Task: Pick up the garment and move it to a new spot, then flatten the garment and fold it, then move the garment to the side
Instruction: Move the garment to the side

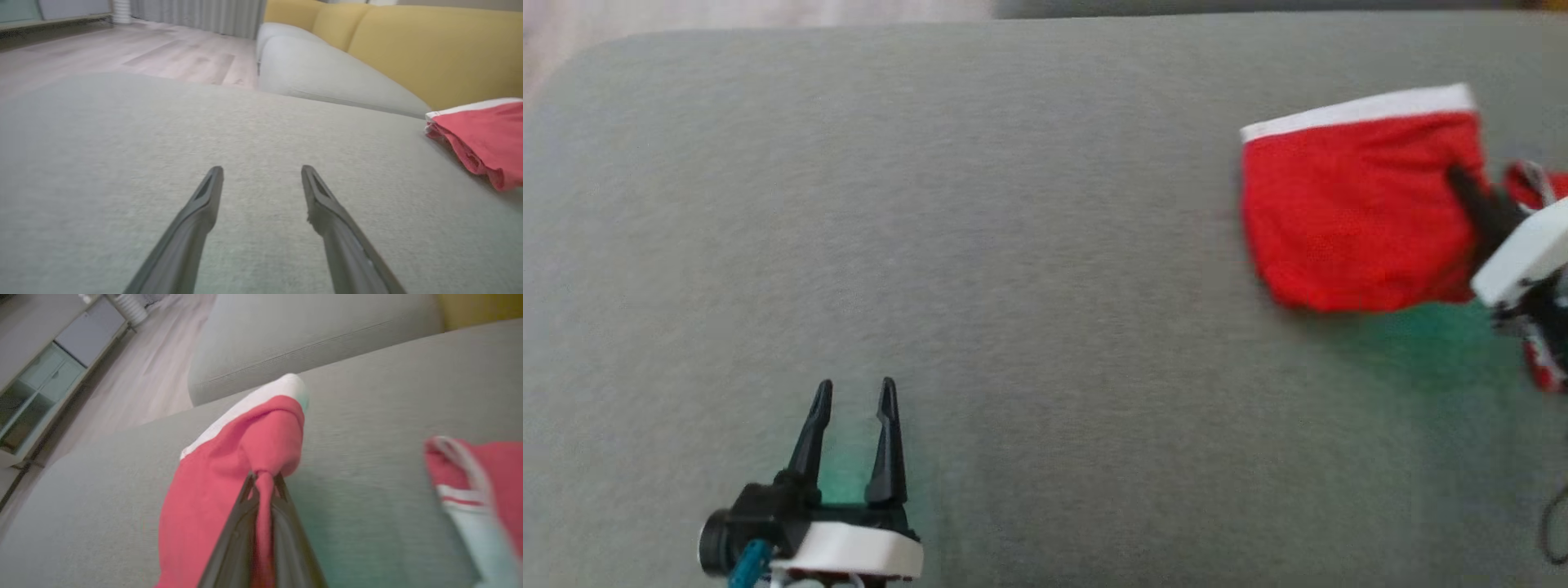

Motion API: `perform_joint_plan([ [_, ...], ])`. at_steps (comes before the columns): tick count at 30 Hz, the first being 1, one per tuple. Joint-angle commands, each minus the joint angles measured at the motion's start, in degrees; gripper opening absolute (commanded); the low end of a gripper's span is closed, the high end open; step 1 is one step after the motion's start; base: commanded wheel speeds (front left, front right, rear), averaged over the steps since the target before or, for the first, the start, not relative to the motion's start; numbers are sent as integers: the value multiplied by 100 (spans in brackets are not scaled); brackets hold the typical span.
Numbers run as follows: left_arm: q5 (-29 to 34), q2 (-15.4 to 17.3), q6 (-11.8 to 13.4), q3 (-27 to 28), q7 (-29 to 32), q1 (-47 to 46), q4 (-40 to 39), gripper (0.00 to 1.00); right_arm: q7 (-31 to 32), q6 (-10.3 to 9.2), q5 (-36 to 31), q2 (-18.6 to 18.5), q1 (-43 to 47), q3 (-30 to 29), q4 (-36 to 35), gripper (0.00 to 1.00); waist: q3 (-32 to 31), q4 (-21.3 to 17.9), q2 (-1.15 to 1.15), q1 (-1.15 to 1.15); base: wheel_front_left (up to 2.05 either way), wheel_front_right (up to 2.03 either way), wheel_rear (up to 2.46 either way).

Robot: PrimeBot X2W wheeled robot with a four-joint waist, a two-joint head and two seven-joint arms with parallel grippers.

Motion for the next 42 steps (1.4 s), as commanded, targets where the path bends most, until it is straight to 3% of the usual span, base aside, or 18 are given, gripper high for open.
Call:
perform_joint_plan([
  [1, 58, -2, -21, 203, -29, -233, -169, 100, 22, -4, 44, -226, -44, 16, -315, 0, 59, -447, 0, 0, 0, 0, 0],
  [7, 256, -2, -138, 262, -29, -442, -144, 100, 409, -4, -94, -952, 133, -330, -913, 0, 269, -951, 0, 0, 0, 0, 0],
  [11, 340, -2, -212, 252, -29, -564, -81, 100, 585, -4, -498, -1147, 70, -695, -656, 0, 389, -1020, 0, 0, 0, 0, 0],
  [16, 387, -2, -247, 213, -29, -629, -24, 100, 528, -4, -1570, -1282, -150, -966, -45, 0, 469, -911, 0, 0, 0, 0, 0],
  [17, 386, -2, -241, 222, -29, -634, -20, 100, 451, -4, -1782, -1303, -197, -983, 54, 19, 477, -885, 0, 0, 0, 0, 0],
  [19, 382, -2, -240, 230, -29, -630, -8, 100, 245, -4, -2265, -1326, -286, -1090, 279, 100, 470, -822, 0, 0, 0, 0, 0],
  [24, 298, -2, -186, 271, -29, -539, -46, 100, -601, -4, -3804, -1270, -458, -1348, 625, 100, 332, -659, 0, 0, 0, 0, 0],
  [27, 224, -2, -154, 295, -29, -452, -87, 100, -1009, -4, -4281, -1106, -479, -1383, 479, 100, 175, -603, 0, 0, 0, 0, 0],
  [37, 47, -2, -43, 427, -29, -192, -95, 100, -1850, -4, -4234, -175, 302, -1278, -796, 100, -338, -449, 0, 0, 0, 0, 0],
  [42, 252, -1, -10, 594, -29, -73, -127, 100, -2337, -4, -4253, 588, 1307, -1260, -1427, 100, -557, -377, 0, 0, 0, 0, 0],
])
